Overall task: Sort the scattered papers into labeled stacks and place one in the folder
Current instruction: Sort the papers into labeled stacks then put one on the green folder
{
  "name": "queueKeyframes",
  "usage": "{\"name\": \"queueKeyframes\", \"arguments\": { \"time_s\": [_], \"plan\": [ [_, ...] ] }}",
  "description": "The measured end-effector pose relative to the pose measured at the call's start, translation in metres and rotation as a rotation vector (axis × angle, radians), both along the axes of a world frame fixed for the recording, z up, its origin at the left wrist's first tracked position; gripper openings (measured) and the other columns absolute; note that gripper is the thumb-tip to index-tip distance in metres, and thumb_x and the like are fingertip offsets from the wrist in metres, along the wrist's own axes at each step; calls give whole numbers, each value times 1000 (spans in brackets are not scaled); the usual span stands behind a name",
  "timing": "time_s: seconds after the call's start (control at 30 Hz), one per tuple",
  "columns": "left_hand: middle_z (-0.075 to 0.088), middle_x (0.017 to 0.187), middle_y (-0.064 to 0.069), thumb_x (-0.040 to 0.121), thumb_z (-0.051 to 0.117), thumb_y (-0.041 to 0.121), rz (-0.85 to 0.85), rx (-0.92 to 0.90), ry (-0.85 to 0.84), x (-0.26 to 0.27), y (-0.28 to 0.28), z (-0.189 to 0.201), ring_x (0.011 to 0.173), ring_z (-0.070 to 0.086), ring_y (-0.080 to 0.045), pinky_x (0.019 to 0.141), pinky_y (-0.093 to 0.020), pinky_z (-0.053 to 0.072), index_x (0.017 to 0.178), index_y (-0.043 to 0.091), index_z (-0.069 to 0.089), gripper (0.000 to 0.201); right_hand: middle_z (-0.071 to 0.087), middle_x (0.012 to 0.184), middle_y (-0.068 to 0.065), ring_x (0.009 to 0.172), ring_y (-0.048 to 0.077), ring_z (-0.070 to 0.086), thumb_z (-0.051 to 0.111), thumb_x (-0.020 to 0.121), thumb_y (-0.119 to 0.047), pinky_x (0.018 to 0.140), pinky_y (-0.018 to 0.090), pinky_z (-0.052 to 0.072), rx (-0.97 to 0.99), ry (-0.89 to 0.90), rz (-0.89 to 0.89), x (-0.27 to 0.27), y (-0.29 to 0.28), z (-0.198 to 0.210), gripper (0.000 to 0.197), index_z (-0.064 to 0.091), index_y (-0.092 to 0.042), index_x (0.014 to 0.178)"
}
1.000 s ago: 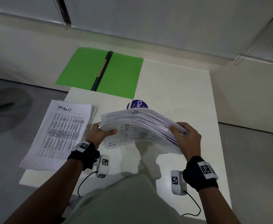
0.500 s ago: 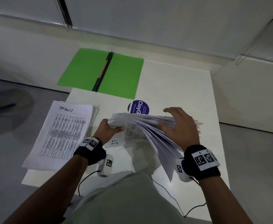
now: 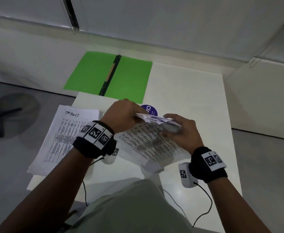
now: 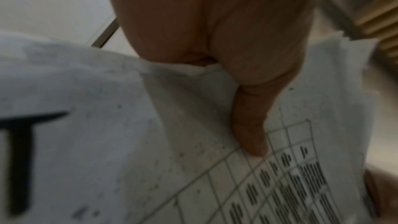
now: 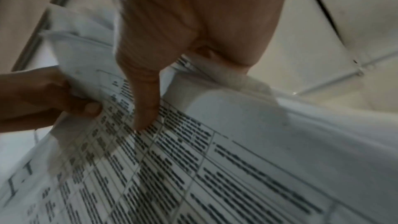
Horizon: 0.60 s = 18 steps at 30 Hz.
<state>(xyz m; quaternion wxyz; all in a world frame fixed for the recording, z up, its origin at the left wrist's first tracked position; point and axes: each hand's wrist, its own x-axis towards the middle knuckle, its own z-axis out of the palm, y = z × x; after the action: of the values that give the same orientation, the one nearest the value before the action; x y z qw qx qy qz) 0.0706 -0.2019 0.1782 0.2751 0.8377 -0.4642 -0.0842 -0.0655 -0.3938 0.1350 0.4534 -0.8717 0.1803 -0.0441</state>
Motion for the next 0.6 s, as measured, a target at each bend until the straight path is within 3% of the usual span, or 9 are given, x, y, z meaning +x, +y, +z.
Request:
{"name": "queueKeyframes", "arguments": {
  "time_s": [0.07, 0.13, 0.17, 0.23, 0.3, 0.4, 0.5, 0.53, 0.6],
  "plan": [
    [76, 89, 3, 86, 67, 22, -46, -2, -82, -1, -4, 24, 54, 60, 1, 62, -18, 53, 108, 23, 71, 22, 75, 82, -5, 76, 14, 71, 86, 68, -17, 69, 31, 56, 191, -35, -54, 0, 1, 4, 26, 71, -30, 85],
    [72, 98, 9, 82, 72, 26, 21, -71, -80, 7, 1, 43, 64, 60, 3, 71, -12, 49, 116, 25, 66, 35, 74, 79, 0, 74, 19, 72, 86, 68, -15, 67, 33, 58, 285, -99, -164, -3, -4, 5, 19, 71, -20, 79],
    [68, 109, 13, 76, 77, 29, 82, -120, -6, 14, 8, 49, 79, 63, 1, 80, -14, 48, 122, 27, 63, 48, 75, 82, 2, 77, 19, 73, 86, 69, -14, 68, 33, 59, 325, -157, -223, -6, -9, 5, 19, 72, -15, 82],
    [61, 129, 9, 61, 86, 32, 176, -302, 251, 29, 25, 46, 111, 61, -7, 100, -29, 47, 130, 27, 54, 76, 75, 89, 4, 83, 15, 74, 86, 68, -10, 72, 31, 60, 403, -287, -336, -14, -21, 6, 32, 70, 2, 94],
    [61, 130, 3, 51, 90, 35, 201, -449, 535, 32, 34, 30, 120, 58, -16, 102, -40, 46, 132, 29, 50, 90, 75, 97, 6, 92, 16, 73, 85, 68, -5, 80, 31, 59, 485, -388, -385, -18, -28, 8, 41, 66, 9, 102],
    [71, 114, 6, 49, 91, 32, 158, -521, 826, 17, 18, 0, 111, 65, -16, 94, -38, 52, 111, 34, 63, 69, 74, 103, 4, 100, 22, 70, 78, 69, 7, 86, 35, 57, 592, -448, -285, -15, -22, 5, 38, 67, -7, 103],
    [75, 97, 7, 57, 84, 0, 322, -655, 861, 7, -2, -23, 96, 70, -12, 82, -34, 57, 99, 21, 66, 50, 75, 99, -1, 97, 20, 71, 85, 60, -12, 89, 45, 56, 620, -364, -252, -11, -18, -4, 36, 75, -25, 92],
    [75, 96, 3, 59, 82, -5, 388, -679, 861, 6, -4, -33, 96, 70, -16, 82, -38, 57, 99, 15, 67, 48, 76, 99, -2, 96, 18, 71, 85, 58, -15, 90, 45, 56, 613, -334, -246, -12, -18, -8, 35, 76, -26, 90],
    [73, 105, -9, 60, 84, -4, 437, -629, 883, 3, -5, -55, 101, 69, -25, 88, -49, 55, 104, 5, 68, 47, 75, 101, -3, 98, 16, 71, 82, 63, -5, 90, 45, 56, 627, -291, -194, -14, -17, -18, 42, 72, -25, 97]
  ]
}}
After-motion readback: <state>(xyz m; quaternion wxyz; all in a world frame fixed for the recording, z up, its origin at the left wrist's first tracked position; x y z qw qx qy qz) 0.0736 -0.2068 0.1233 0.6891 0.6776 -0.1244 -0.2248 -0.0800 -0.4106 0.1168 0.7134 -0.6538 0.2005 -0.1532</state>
